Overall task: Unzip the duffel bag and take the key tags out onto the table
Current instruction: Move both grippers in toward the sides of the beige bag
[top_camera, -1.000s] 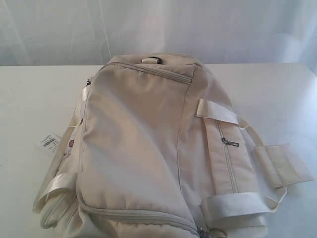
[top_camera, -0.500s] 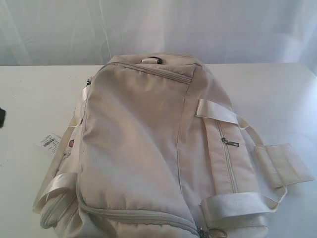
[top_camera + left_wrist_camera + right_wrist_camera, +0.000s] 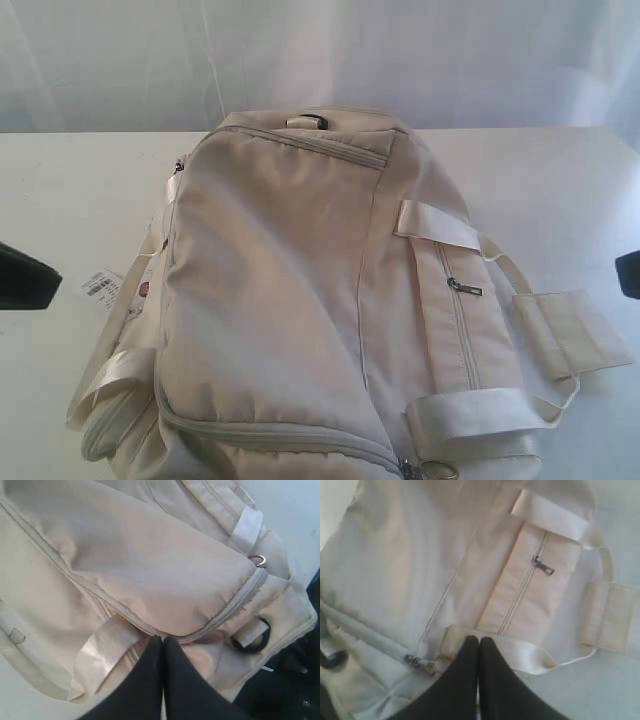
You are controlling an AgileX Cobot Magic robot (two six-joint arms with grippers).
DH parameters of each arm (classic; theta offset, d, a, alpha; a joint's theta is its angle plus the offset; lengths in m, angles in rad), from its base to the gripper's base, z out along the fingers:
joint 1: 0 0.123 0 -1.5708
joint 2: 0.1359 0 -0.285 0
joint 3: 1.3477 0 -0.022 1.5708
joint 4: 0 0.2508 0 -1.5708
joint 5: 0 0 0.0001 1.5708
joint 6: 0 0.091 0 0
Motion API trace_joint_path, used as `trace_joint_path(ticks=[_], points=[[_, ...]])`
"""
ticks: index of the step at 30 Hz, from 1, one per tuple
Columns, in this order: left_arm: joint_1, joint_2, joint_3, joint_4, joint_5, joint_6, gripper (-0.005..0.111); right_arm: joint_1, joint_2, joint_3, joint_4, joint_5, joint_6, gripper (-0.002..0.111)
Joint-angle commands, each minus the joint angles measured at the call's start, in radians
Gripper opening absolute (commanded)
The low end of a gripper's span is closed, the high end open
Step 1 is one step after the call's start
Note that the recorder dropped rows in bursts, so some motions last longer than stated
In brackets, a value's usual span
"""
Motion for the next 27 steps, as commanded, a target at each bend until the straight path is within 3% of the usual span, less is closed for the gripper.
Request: trace_joint_path(ticks=[1,5,12,17,21,27], points=[[-0.007,-0.002,-0.006,-0.020,-0.024,0.008,0.000,0.016,0.078,-0.063,0.069,0.070,-0.043,0.000],[-0.007,0.001,-0.006,-0.020,-0.020,0.006,0.000,0.072,0.132,-0.066,0.183,0.070,-0.095,0.000],[-0.007,0.089,-0.012,-0.034,-0.012,0.031,0.000,0.208,0.220,-0.066,0.168,0.070,-0.116,0.000],[-0.007,0.217,-0.109,-0.074,0.069,0.097,0.000,0.291,0.262,-0.066,0.168,0.066,-0.145,0.000],[-0.007,0.348,-0.281,-0.079,0.072,0.108,0.000,0.320,0.270,-0.066,0.168,0.020,-0.218,0.000],[-0.010,0.630,-0.651,-0.042,0.246,0.043,0.000,0.320,0.270,-0.064,0.177,-0.018,-0.296,0.001]])
